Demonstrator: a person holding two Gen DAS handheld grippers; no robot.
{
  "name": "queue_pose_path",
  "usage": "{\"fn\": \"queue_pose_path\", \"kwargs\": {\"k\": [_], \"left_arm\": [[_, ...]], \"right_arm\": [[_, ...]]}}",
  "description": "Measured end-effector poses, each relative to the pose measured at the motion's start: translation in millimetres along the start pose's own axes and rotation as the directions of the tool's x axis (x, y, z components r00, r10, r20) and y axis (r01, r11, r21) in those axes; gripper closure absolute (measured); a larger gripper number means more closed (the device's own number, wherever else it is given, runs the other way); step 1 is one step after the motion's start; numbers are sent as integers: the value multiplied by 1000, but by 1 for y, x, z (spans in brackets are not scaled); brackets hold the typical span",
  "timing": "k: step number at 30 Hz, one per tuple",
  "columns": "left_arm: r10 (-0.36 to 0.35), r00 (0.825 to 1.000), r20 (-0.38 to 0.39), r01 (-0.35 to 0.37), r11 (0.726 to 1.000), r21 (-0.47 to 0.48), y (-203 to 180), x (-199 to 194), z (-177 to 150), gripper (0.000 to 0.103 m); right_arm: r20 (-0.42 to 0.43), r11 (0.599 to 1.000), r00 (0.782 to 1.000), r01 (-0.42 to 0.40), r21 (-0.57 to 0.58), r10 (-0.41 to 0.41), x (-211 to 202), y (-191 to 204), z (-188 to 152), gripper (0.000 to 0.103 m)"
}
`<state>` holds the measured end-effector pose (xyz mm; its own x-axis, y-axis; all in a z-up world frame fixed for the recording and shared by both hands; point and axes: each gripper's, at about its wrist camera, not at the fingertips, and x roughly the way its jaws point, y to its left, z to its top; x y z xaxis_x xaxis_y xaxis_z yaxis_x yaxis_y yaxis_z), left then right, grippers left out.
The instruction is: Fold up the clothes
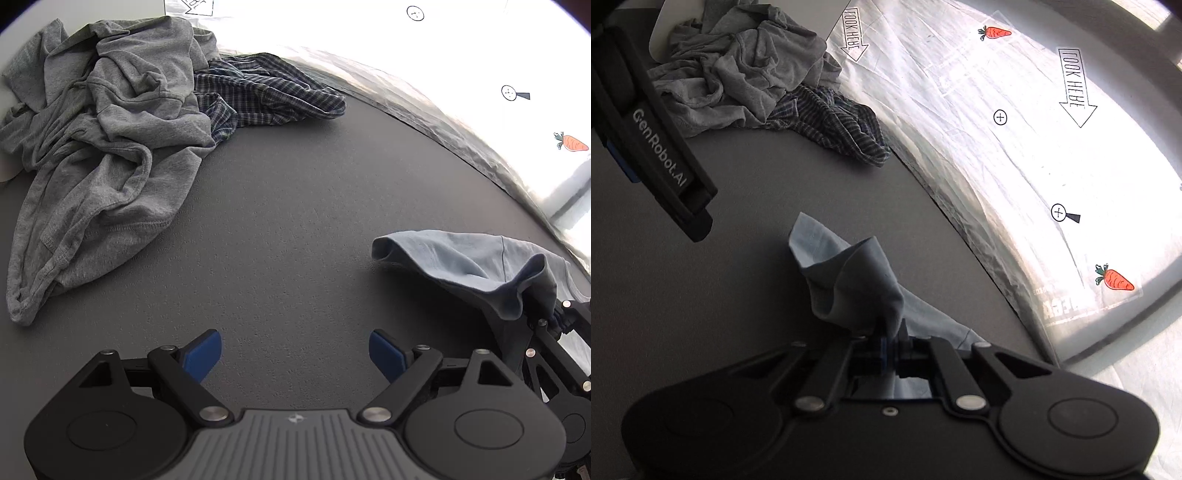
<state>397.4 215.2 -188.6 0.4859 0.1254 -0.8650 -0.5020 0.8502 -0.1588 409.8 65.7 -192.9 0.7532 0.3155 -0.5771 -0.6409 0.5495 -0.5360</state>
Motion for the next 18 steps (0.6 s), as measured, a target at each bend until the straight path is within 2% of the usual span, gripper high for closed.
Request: {"fn": "queue_pose_path", "kwargs": {"k": [5, 10, 12, 15, 18], "left_arm": [[-23, 1000, -6, 23, 999, 48, -32, -4, -10, 15], [-53, 998, -14, 55, 988, 144, -76, -9, -22, 15], [-66, 998, -22, 69, 982, 177, -91, -10, -29, 15], [-75, 996, -40, 82, 972, 219, -110, -8, -41, 15], [-72, 996, -60, 85, 964, 253, -123, -5, -54, 15]], "right_arm": [[-20, 981, 999, 49, 190, -46, -6, -39, -15, 100], [-65, 916, 995, 91, 391, -71, -6, -90, -48, 99], [-90, 871, 994, 103, 481, -68, -11, -106, -66, 99], [-144, 772, 988, 129, 622, -49, -15, -127, -100, 99], [-210, 683, 978, 162, 712, -12, -17, -137, -138, 95]]}}
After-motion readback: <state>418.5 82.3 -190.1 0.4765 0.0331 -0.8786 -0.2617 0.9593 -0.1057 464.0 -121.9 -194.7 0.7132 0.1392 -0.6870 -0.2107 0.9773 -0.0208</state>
